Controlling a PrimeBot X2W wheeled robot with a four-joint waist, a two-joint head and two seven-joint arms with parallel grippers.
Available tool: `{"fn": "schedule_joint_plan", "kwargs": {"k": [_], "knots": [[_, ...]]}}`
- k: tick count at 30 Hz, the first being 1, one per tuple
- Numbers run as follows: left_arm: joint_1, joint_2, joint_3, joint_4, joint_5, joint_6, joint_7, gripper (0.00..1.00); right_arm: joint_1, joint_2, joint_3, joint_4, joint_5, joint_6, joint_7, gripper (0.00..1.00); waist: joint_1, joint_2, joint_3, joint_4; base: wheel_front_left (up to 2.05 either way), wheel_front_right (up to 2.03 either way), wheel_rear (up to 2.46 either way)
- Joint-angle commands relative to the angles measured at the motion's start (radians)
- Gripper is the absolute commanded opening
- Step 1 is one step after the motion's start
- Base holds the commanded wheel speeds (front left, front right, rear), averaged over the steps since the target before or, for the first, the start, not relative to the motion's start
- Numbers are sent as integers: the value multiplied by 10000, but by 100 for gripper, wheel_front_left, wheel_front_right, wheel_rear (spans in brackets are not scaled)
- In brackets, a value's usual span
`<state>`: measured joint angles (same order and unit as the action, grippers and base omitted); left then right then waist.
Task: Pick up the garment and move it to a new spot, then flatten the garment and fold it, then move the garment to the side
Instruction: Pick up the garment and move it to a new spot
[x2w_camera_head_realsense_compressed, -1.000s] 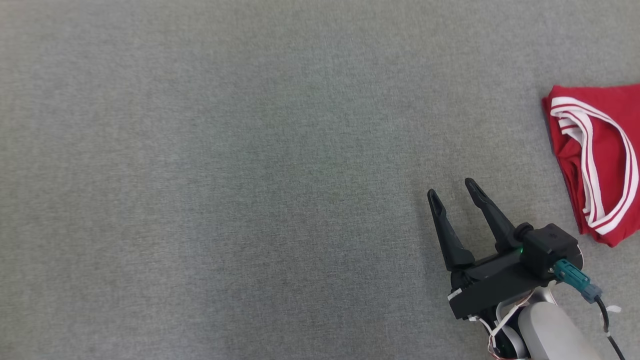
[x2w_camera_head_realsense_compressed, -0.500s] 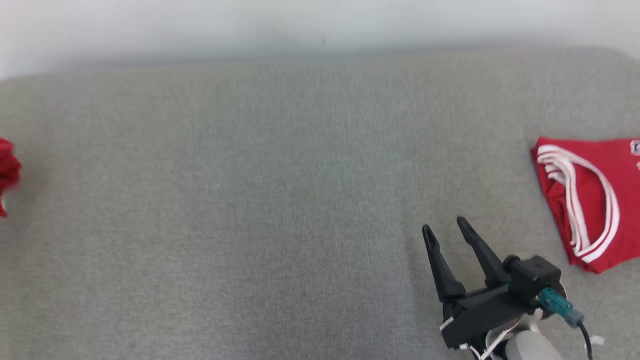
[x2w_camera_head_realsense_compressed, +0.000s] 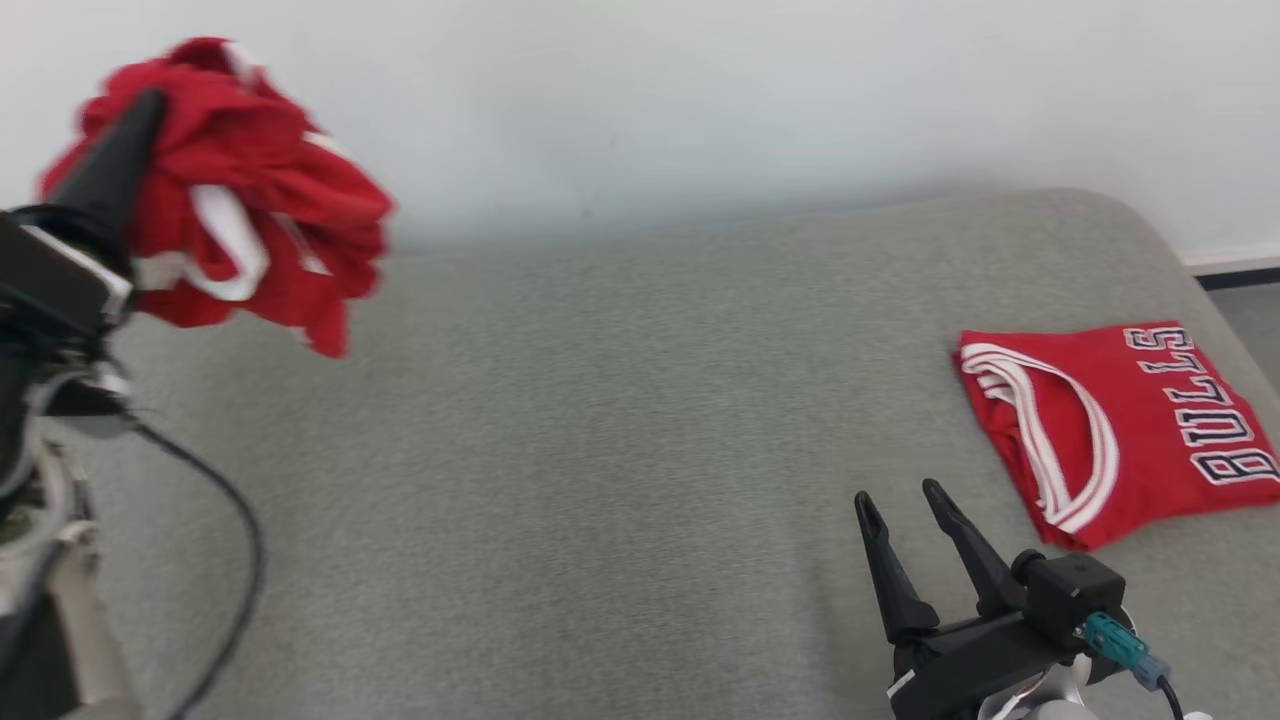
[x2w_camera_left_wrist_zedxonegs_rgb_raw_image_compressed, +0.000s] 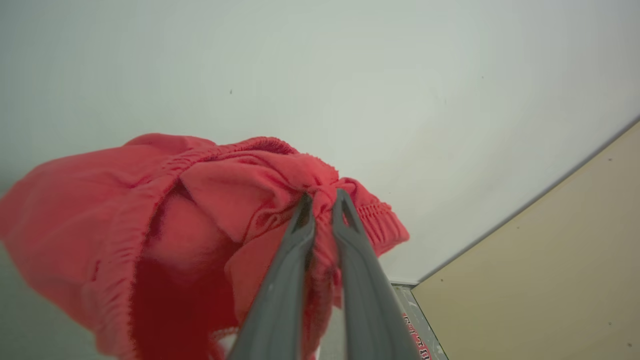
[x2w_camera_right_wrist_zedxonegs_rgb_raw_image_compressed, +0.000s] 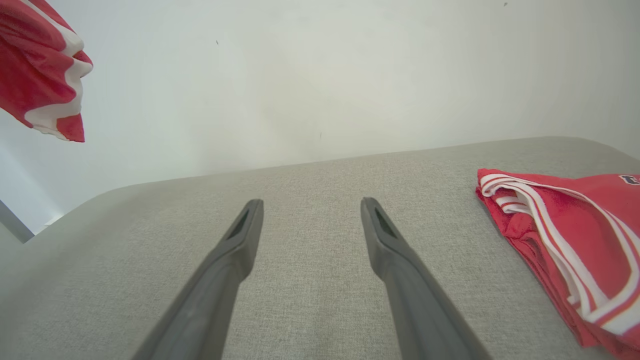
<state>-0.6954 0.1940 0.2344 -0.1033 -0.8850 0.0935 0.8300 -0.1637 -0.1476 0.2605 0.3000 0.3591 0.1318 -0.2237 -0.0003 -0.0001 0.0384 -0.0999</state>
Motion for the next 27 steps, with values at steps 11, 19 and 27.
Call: {"fn": "schedule_joint_plan", "kwargs": {"k": [11,19,27], "knots": [[2104,-1353,-2014,132,216,-346,-1609,0,88,-115,-350,-701,-243,-24,325,100,3,1,635,-2521,0,0,0],[3373,-1419,-2826,2287,466,-518,-3343,0,133,-42,-248,-771,-202,-24,371,100,3,1,767,-2986,0,0,0],[3944,-1414,-3426,4420,1792,-960,-5736,96,346,-205,-495,-789,-226,-24,432,100,3,1,443,-2621,0,0,0]]}}
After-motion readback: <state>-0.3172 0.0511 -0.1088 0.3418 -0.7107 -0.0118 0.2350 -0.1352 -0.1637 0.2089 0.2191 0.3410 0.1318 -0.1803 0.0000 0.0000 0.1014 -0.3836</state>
